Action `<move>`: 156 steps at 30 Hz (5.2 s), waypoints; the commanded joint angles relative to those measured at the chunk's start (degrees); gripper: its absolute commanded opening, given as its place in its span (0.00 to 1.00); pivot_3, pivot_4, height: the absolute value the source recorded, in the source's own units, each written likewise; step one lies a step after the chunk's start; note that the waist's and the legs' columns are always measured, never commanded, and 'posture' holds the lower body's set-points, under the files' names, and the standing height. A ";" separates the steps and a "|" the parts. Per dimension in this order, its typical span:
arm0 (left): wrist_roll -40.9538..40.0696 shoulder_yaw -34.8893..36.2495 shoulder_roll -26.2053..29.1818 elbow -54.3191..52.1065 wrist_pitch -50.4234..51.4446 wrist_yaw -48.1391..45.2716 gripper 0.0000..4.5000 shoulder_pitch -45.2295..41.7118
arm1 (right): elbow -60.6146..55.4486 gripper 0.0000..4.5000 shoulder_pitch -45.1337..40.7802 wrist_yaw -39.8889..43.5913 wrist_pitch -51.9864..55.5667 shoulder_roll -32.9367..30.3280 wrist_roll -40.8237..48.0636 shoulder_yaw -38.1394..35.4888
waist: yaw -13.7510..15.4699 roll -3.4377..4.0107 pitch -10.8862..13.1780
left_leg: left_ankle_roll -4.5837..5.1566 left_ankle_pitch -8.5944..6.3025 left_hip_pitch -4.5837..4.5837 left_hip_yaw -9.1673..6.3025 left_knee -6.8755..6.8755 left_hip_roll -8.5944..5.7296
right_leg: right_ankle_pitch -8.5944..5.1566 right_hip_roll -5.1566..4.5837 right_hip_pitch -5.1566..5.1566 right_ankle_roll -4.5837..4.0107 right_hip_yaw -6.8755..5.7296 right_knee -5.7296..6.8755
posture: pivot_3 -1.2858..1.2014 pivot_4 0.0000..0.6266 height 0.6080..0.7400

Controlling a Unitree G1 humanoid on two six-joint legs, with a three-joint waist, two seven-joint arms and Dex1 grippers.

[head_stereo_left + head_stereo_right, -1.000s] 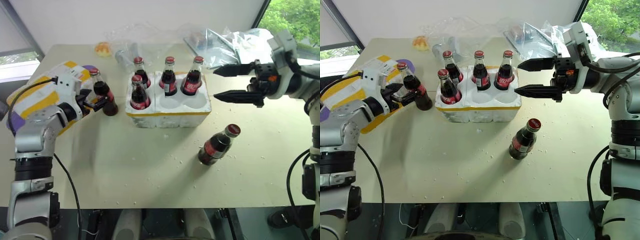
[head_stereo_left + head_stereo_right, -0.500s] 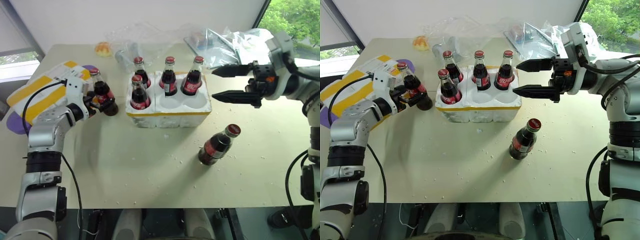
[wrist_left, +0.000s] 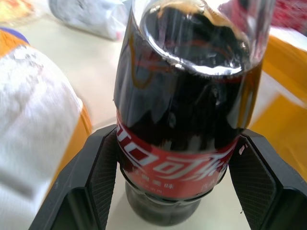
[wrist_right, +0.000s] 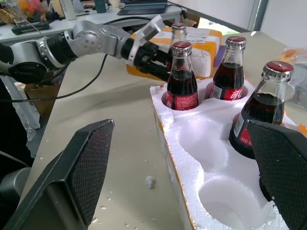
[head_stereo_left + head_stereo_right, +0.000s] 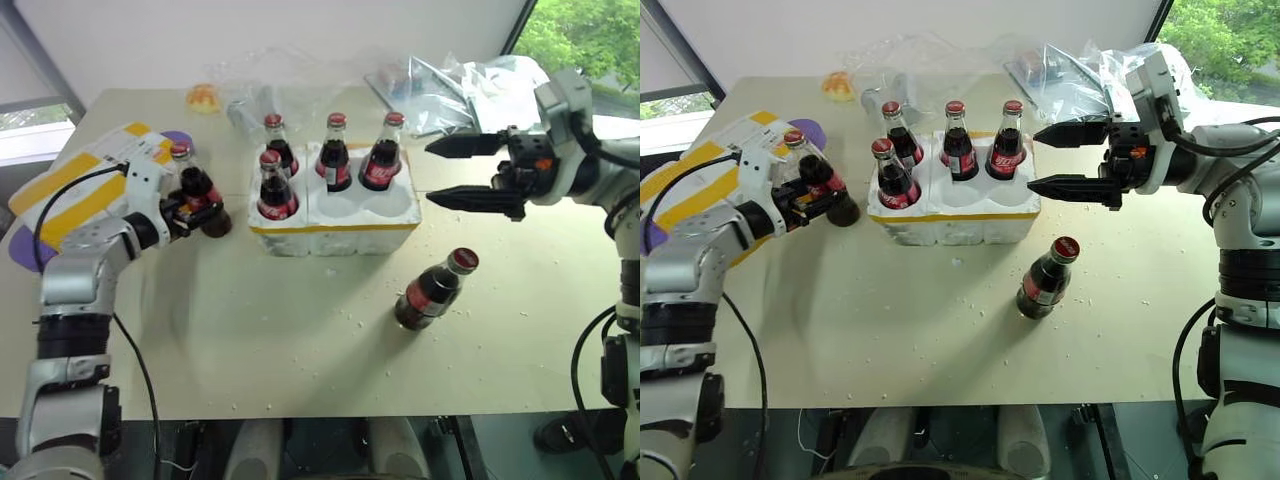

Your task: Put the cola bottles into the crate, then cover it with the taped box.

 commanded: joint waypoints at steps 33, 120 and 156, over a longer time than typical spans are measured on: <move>-23.13 -11.63 -7.42 -25.34 25.78 7.97 0.61 -27.02 | -6.27 1.00 4.78 -2.91 1.50 0.72 1.65 -3.59 | 0.33 -0.03 0.02 | 0.01 0.00 0.00 -0.02 0.08 -0.02 | 0.00 0.01 0.07 0.01 0.00 -0.01 | 0.52 0.24 0.98; -3.24 -16.01 -23.61 -15.08 31.57 17.67 0.98 -34.52 | -4.84 1.00 7.30 -8.16 -1.35 0.53 -0.29 -4.38 | 0.53 -0.02 0.01 | 0.00 0.01 0.03 -0.03 0.10 -0.06 | 0.00 0.01 0.15 0.02 0.00 -0.04 | 0.52 0.24 0.98; -17.55 -12.81 11.48 -5.14 11.01 -44.16 0.98 -23.99 | -31.07 1.00 59.55 -12.82 1.23 -0.49 5.17 -38.74 | 0.41 0.01 -0.04 | 0.13 -0.07 0.25 0.16 0.15 0.04 | -0.03 0.01 0.32 0.01 0.14 -0.03 | 0.52 0.24 0.98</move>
